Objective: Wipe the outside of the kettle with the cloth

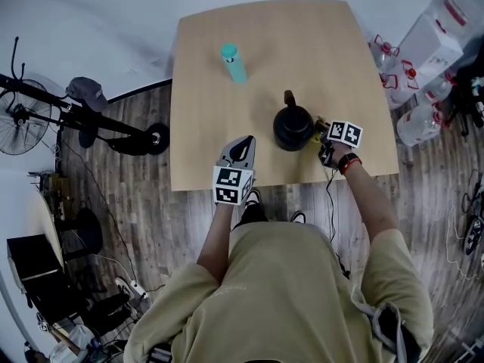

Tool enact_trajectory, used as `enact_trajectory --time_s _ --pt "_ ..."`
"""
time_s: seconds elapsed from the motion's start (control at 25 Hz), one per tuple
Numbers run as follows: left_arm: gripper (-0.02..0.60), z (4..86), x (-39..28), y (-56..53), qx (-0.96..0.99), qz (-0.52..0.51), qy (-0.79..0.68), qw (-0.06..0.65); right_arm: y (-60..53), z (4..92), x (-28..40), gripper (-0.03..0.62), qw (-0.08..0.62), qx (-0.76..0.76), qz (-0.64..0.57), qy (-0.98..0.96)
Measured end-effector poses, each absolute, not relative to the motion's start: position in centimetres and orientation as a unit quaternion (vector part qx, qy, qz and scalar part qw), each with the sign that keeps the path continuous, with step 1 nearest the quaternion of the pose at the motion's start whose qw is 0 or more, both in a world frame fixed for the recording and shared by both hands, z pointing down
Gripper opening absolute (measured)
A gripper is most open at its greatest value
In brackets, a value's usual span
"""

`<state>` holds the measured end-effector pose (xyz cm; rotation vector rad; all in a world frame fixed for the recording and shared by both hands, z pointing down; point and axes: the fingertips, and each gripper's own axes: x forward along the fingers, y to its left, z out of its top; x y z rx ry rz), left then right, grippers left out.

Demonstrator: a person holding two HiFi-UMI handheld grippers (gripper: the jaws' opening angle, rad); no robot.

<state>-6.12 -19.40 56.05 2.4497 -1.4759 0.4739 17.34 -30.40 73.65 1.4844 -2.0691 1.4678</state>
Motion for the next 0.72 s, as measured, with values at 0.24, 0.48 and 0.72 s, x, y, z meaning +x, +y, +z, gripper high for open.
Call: enact_trajectory --time_s 0.24,0.48,0.72 --pt "0.025 54.9 -6.8 -20.6 0.821 0.174 -0.525 0.14 -30.8 67.7 17.2 0.104 0.099 0.496 0.419 -0.754" --pt "0.024 50.9 -6.3 -22.0 0.828 0.138 -0.53 0.119 -29.9 59.2 17.5 0.104 0.077 0.517 0.316 -0.792" --pt "0.025 46.1 -6.0 -22.9 0.836 0.1 -0.531 0.091 -28.4 51.0 16.4 0.104 0.026 0.529 0.237 -0.814"
